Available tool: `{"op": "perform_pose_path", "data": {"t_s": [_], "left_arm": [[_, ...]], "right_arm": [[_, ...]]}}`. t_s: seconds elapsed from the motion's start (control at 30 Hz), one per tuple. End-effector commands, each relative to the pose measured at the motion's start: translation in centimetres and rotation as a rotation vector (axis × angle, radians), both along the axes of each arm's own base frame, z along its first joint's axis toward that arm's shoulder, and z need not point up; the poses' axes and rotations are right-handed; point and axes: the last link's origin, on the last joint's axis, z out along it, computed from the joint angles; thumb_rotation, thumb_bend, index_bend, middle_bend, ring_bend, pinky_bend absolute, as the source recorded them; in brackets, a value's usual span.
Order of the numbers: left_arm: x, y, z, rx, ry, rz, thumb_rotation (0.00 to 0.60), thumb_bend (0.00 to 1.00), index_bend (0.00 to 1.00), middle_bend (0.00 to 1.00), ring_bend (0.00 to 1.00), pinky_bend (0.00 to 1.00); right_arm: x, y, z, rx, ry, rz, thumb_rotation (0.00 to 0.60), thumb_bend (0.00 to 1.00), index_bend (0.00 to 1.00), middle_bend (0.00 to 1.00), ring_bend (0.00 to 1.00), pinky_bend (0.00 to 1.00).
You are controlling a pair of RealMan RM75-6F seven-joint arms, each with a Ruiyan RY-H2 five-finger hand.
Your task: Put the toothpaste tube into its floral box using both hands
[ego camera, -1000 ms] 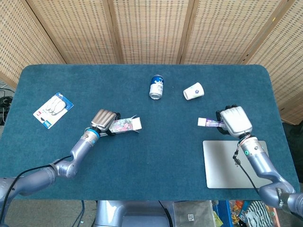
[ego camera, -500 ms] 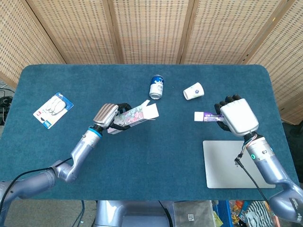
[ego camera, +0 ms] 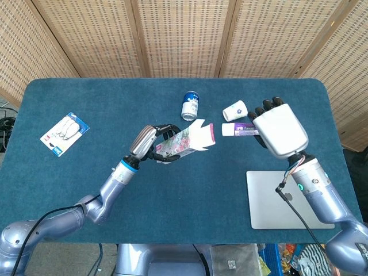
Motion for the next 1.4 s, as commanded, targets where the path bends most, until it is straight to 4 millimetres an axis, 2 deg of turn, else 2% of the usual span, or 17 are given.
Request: {"op": "perform_pose_path", "data": {"t_s": [0.03,0.17,0.33,0.8,1.27,1.4], "left_arm": [[0.5,0.1,0.3,0.005,0.001,-0.008,0.6,0.34,0.59,0.56,0.52,0.57],[1.0,0.2,0.3,0.0,0.022,-0.012,0.6,0.34,0.59,0.56,0.52,0.57],[1.7,0.3,0.1,-0.003,0.034,-0.015,0.6,0.34,0.59,0.56,0.52,0.57],[2.5,0.5,0.1,-0.002,0.035,-0.016,0.6,0.34,0.59,0.56,0.52,0.57],[3.5,0.4,-1.1,-0.022,0.045,-0.019,0.6,0.34,0.59,0.56,0.52,0.57],[3.4,0.4,-1.3,-0.025,0.049,-0.016,0.6,0.34,0.59,0.56,0.52,0.57]], "right_arm": [[1.9,0.3,0.7,-0.02,0.021,0.031,0.6,0.53,0.61,0.61,0.43,0.39],[3.1,0.5,0.8,-0.026,0.04,0.047,0.6,0.53,0.61,0.61,0.43,0.39],[3.7,0.7,-0.2,-0.006,0.087,0.049,0.6,0.53,0.61,0.62,0.43,0.4],[3.3,1.0,-2.5,-0.016,0.3,0.092,0.6,0.54,0.62,0.62,0.44,0.4],[4.8,1.2,-3.5,-0.015,0.341,0.133,0.6,0.54,0.62,0.63,0.45,0.41],[5.2,0.7,-3.2,-0.034,0.323,0.125,0.6,0.54,0.62,0.64,0.45,0.42]]}}
